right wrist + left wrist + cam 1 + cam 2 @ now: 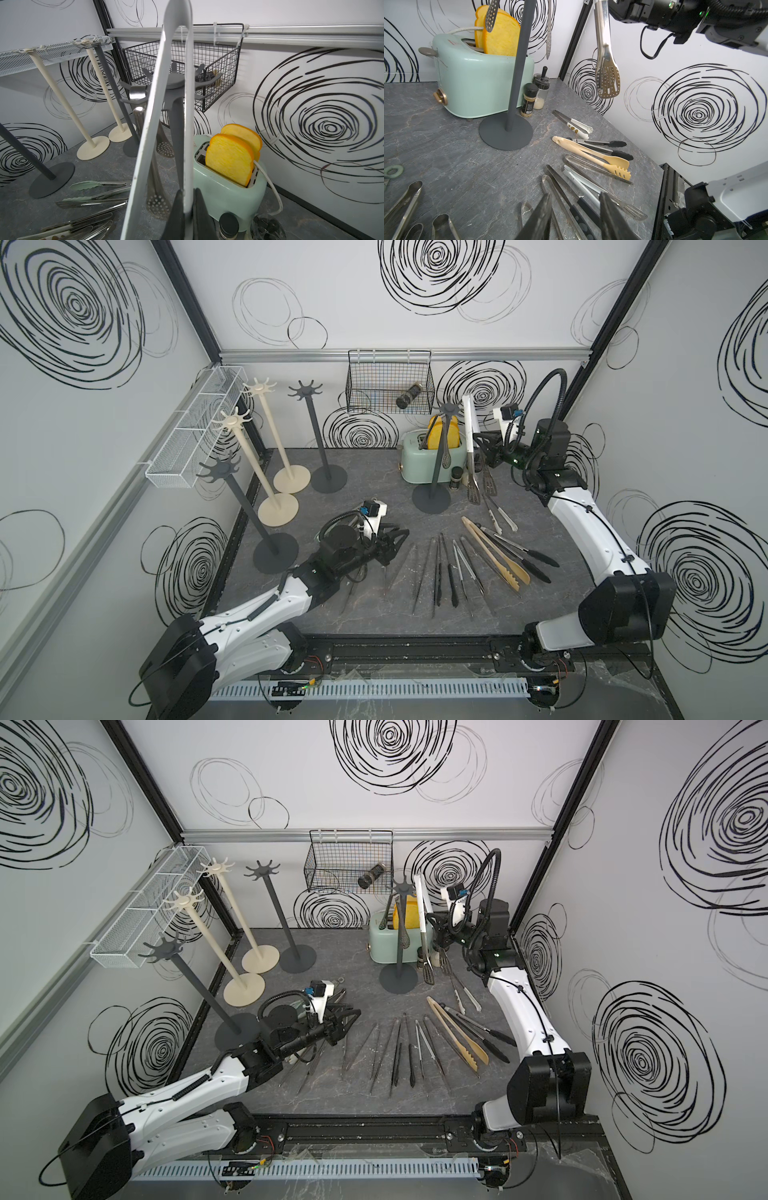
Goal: Hang food tongs on kitchen utensil racks
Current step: Hang the food tongs on the rack.
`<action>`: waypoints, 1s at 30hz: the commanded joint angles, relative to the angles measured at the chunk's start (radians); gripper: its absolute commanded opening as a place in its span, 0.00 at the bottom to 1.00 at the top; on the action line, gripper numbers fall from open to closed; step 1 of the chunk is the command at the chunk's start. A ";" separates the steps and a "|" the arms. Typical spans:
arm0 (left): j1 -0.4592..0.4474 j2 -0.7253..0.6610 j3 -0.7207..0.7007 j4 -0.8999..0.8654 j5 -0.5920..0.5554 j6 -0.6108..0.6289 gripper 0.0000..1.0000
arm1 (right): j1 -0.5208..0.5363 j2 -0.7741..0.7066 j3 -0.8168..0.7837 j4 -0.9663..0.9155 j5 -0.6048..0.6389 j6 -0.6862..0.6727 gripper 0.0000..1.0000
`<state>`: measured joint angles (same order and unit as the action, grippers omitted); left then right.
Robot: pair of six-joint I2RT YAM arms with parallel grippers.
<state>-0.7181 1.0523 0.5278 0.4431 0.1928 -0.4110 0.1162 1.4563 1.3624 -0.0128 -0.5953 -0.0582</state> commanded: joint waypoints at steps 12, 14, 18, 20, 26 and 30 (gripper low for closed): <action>-0.006 -0.008 -0.015 0.037 -0.009 0.009 0.41 | 0.011 0.031 -0.010 0.070 -0.018 0.023 0.00; -0.006 -0.007 -0.017 0.036 -0.010 0.009 0.41 | 0.011 0.033 -0.024 0.077 -0.018 0.024 0.00; -0.006 -0.010 -0.020 0.040 -0.009 0.008 0.41 | 0.011 0.037 -0.047 0.082 -0.018 0.025 0.00; -0.006 -0.011 -0.022 0.039 -0.009 0.007 0.41 | 0.011 0.038 -0.060 0.086 -0.018 0.026 0.00; -0.005 -0.015 -0.026 0.040 -0.008 0.006 0.41 | 0.013 0.035 -0.103 0.092 -0.012 0.024 0.00; -0.005 -0.014 -0.028 0.043 -0.007 0.005 0.41 | 0.012 0.035 -0.130 0.097 -0.001 0.024 0.00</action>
<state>-0.7185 1.0523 0.5137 0.4435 0.1932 -0.4107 0.1291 1.4879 1.2549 0.0784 -0.6155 -0.0441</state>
